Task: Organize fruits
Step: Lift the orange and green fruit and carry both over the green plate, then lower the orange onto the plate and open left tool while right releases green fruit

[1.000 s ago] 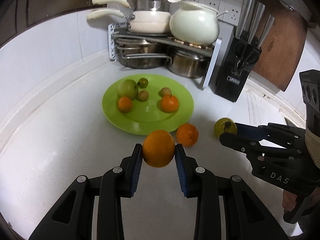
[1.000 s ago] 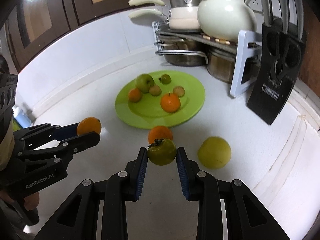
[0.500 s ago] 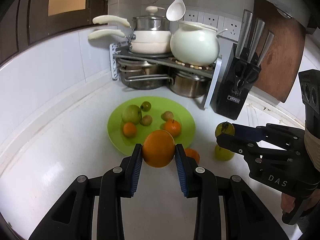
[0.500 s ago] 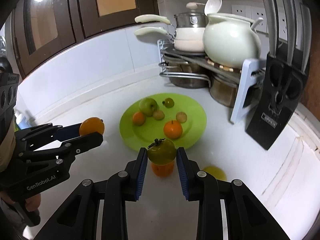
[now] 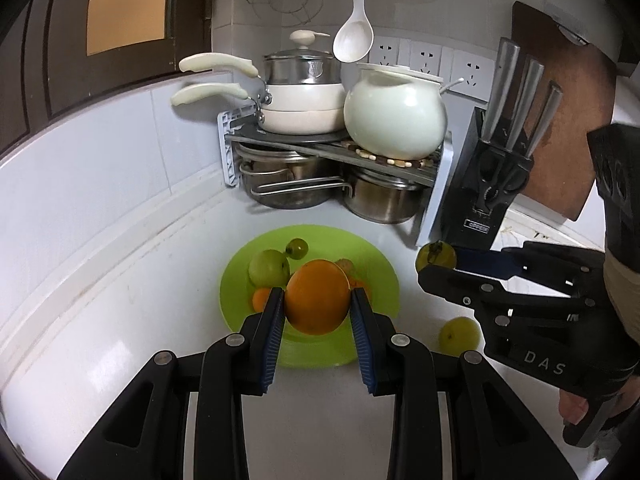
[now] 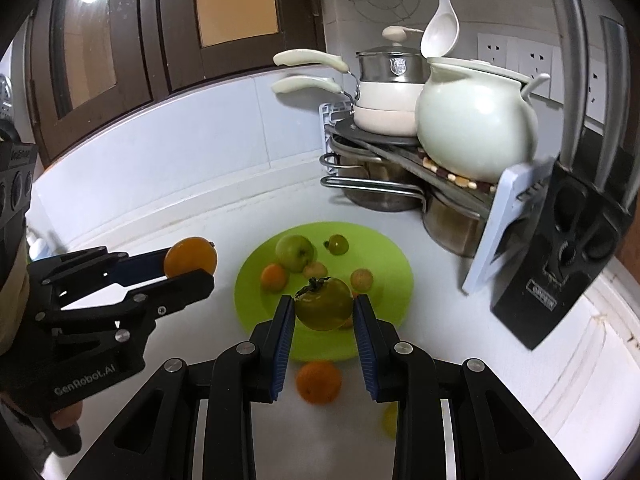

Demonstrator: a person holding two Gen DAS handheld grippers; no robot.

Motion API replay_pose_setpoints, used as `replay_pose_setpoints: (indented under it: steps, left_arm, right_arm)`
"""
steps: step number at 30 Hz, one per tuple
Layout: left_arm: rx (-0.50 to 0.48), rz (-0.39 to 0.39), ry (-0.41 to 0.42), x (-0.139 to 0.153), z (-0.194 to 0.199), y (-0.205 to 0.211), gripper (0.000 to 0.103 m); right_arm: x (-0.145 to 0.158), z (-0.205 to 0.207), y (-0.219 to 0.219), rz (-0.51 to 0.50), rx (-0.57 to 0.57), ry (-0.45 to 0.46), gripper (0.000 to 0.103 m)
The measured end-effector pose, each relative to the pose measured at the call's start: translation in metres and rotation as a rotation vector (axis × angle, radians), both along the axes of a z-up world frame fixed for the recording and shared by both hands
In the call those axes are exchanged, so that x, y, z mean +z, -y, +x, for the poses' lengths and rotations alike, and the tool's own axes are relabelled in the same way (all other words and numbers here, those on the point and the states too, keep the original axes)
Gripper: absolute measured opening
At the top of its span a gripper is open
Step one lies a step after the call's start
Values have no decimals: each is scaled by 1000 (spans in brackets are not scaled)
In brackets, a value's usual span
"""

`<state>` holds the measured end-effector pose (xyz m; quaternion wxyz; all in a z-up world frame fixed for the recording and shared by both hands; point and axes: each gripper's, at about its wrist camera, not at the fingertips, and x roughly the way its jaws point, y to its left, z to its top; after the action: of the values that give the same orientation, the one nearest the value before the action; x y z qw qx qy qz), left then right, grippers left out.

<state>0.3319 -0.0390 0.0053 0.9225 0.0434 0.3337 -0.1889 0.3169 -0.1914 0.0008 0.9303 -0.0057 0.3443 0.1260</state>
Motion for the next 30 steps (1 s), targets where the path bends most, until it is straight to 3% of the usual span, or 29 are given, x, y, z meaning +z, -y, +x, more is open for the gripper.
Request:
replay_pose_setpoints:
  steps: [9,30]
  left_arm:
    - [8,14,-12,-4,29,2,33]
    - [-12,-25,-168,-42,111,5,33]
  right_arm:
    - [-2,37,-1,-13,11,-3,31]
    - [-41,128,-11,-120,40,-113,31]
